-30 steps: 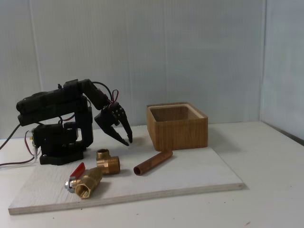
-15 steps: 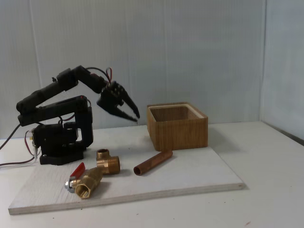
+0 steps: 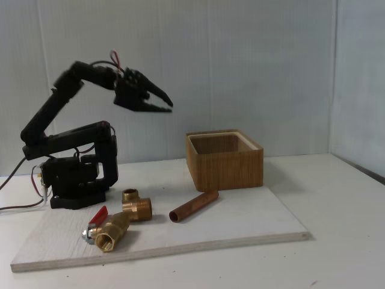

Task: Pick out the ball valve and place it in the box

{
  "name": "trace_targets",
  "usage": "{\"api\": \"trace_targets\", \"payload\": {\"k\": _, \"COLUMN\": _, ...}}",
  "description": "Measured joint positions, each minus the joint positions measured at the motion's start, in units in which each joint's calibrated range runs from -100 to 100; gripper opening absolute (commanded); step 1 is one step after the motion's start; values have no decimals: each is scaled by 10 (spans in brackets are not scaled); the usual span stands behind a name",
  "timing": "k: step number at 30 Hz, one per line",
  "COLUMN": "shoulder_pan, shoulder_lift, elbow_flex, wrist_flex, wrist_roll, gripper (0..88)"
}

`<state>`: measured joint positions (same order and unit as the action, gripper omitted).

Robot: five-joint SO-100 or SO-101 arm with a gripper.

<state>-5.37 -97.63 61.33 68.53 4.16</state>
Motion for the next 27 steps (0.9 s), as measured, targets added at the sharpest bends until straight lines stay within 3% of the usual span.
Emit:
{"api": "trace_targets", "payload": {"k": 7, "shoulder_pan": 69, "shoulder_lift": 166, "elbow_flex": -197, "wrist_flex": 51, "wrist_roll": -12, "gripper": 7}}
{"api": "trace_targets", "payload": {"k": 19, "shoulder_pan": 216, "shoulder_lift": 528, "elbow_flex": -613, "wrist_flex": 274, "wrist_roll": -17, "gripper": 7}}
{"api": "trace_targets", "payload": {"k": 27, "shoulder_pan": 262, "shoulder_lift": 679, "elbow_flex": -708, "wrist_flex": 301, "wrist_roll": -18, "gripper": 8}}
